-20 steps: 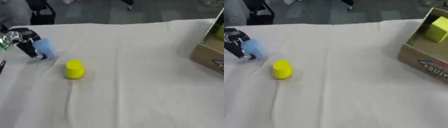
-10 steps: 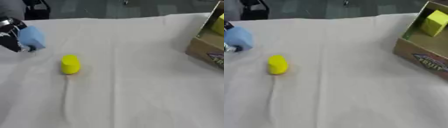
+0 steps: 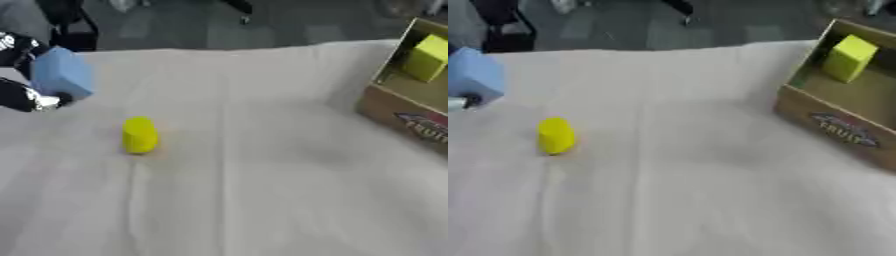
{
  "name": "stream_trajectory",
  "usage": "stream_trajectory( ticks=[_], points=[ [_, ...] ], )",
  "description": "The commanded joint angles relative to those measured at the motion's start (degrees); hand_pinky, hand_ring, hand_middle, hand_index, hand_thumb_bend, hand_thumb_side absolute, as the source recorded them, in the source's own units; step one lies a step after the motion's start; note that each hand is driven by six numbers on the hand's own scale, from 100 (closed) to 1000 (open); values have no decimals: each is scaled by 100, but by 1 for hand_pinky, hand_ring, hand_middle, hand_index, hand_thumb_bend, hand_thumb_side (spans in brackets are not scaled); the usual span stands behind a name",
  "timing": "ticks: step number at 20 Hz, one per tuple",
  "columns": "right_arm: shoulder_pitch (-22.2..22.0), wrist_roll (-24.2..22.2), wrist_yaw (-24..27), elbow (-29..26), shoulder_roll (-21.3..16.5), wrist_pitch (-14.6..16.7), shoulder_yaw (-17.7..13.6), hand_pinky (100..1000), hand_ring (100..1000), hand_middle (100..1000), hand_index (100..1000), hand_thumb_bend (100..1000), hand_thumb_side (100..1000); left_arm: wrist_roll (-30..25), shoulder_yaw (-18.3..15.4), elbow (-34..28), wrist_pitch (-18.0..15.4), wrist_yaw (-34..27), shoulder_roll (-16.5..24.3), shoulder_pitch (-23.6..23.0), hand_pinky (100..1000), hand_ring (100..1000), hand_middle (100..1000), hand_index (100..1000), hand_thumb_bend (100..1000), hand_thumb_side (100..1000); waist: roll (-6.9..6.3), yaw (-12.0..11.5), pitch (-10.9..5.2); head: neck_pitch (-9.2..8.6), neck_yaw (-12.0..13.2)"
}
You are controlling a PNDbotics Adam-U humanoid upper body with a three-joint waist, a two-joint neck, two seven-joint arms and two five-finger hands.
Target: Pick up the objects with one hand, pass them to the other hand, and then place them into the box on the other side of the table.
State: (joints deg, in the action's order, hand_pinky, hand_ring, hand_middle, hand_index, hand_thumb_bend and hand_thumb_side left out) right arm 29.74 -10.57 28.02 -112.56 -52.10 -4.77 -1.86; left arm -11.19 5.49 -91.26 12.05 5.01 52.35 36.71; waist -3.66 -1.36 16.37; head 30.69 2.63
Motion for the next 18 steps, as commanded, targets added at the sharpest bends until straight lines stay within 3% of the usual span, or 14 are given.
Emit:
stream_trajectory(
  ticks=[1, 9, 18],
  points=[
    [154, -220, 7, -191, -42, 80, 91, 1000, 927, 889, 822, 100, 442, 382, -42, -476, 0, -220, 40, -72, 612, 526, 425, 591, 100, 100, 77, -23, -133, 23, -85],
    [711, -747, 130, -203, 150, 291, 481, 1000, 933, 897, 829, 100, 408, 826, 120, -1133, 98, -141, -339, -253, 606, 522, 421, 588, 100, 100, 106, -48, -221, 21, -174],
    [1564, -1283, 29, -203, 421, 455, 987, 1000, 932, 898, 837, 100, 361, 1294, 274, -1226, -51, 364, -1173, -411, 600, 519, 418, 587, 100, 100, 169, -35, -337, 156, -296]
  ],
)
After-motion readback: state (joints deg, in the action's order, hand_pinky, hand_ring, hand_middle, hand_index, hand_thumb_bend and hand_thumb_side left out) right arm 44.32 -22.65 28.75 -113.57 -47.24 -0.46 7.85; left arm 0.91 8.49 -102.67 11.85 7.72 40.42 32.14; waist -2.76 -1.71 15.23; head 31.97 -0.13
